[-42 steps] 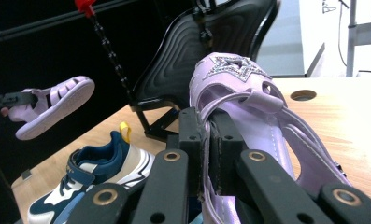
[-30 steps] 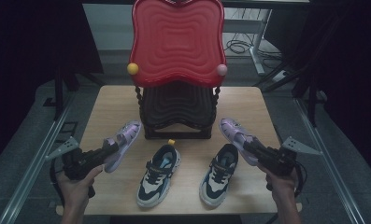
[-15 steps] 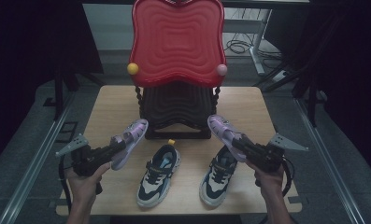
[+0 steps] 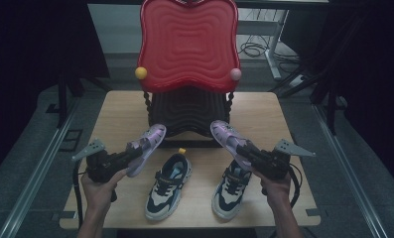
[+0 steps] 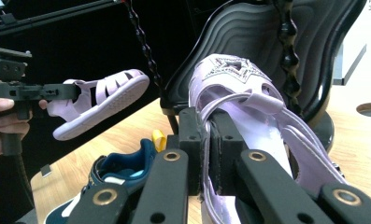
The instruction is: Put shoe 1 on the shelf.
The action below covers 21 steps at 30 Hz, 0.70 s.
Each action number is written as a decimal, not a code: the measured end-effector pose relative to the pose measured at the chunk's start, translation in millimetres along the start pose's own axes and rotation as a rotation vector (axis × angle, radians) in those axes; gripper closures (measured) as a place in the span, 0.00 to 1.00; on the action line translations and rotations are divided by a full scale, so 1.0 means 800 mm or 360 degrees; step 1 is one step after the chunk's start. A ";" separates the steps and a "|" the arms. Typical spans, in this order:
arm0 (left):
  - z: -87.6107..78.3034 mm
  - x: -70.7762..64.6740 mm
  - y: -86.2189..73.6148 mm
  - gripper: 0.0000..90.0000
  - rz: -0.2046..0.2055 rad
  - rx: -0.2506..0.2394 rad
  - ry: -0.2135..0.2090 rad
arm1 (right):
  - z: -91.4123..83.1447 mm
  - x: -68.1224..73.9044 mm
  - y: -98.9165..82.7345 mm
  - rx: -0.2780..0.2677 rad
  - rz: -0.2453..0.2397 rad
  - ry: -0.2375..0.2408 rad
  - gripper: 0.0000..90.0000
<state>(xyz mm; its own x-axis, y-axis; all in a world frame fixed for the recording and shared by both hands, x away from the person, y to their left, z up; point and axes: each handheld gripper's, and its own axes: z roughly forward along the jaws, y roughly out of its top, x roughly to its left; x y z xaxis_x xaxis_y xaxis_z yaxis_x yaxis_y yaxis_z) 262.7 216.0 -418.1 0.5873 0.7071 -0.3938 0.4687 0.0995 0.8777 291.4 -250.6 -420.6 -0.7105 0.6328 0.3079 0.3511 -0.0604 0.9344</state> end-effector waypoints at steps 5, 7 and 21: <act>0.009 -0.001 0.003 0.96 0.0007 0.0005 0.0005 | 0.010 0.001 0.001 -0.0008 -0.0004 0.0000 0.94; 0.012 -0.001 0.004 0.96 0.0006 0.0004 0.0006 | 0.014 0.002 0.000 -0.0009 -0.0001 -0.0004 0.94; 0.041 0.000 0.018 0.96 0.0034 0.0028 0.0013 | 0.051 0.009 0.006 -0.0007 0.0000 -0.0009 0.94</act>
<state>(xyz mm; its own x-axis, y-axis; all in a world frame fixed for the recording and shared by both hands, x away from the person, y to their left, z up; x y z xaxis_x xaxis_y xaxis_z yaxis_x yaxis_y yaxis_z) 291.0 194.8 -414.5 0.5920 0.7145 -0.3729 0.4680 0.0720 0.8808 312.7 -214.9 -421.2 -0.7071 0.6371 0.3067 0.3483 -0.0636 0.9352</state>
